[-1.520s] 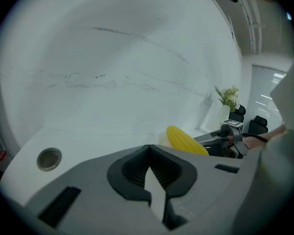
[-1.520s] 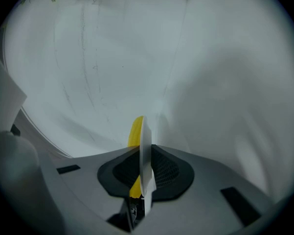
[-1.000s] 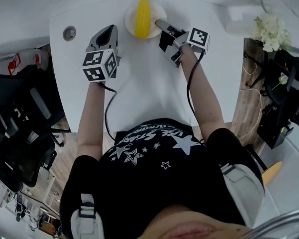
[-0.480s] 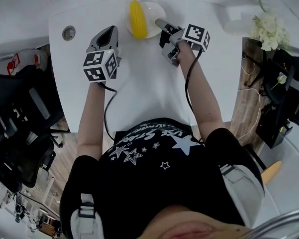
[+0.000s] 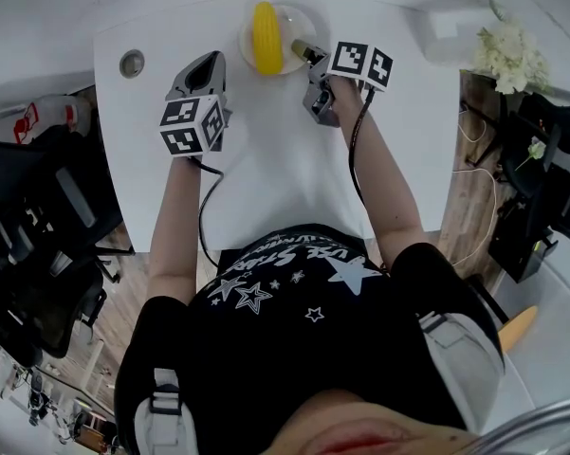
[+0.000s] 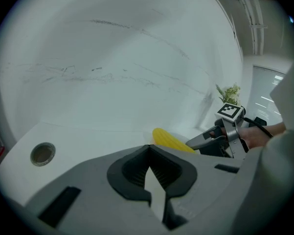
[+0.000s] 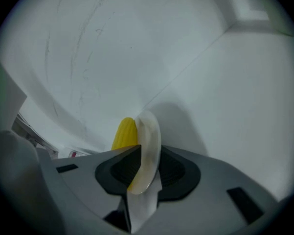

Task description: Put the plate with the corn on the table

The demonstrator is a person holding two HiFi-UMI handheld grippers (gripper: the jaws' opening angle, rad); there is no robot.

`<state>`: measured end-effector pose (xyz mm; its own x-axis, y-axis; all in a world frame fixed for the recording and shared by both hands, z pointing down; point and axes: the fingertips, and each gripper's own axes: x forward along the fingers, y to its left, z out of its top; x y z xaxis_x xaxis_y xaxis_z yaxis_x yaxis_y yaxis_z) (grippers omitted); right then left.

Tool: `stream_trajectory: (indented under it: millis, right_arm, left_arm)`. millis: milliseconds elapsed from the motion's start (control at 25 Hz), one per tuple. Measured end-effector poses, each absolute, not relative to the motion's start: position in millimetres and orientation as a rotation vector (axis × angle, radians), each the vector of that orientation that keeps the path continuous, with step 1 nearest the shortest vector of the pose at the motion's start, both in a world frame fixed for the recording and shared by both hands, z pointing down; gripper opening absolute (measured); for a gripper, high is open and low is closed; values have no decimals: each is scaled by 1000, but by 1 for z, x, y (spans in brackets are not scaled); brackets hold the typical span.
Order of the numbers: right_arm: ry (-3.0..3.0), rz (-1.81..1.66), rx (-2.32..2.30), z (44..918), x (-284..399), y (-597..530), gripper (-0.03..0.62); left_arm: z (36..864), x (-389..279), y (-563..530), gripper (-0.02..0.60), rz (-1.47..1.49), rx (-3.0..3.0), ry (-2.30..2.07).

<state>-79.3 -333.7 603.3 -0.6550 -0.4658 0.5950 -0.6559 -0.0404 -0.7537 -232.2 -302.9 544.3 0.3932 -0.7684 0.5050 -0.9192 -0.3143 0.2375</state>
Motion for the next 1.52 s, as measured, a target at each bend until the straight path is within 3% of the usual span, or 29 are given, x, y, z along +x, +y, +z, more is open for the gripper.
stream_trajectory:
  millis: [400,680,1320,1520]
  right_arm:
    - [-2069,1612,1228,596,-86,-335,190]
    - [-2054,1526,1297,596,-77,-336,209]
    - [-2052,1350,1321,585,-56,-317,210]
    - [-2132,1257,1247,564,-50,-298,134]
  left_arm:
    - [543,-230,-293,6,421,2163,-1433]
    - [545,-230,-284,6,439,2156,-1428]
    - [525,-225,-269,6,422,2162,-1462]
    - [505,-215,-246,6,387,2160,-1507]
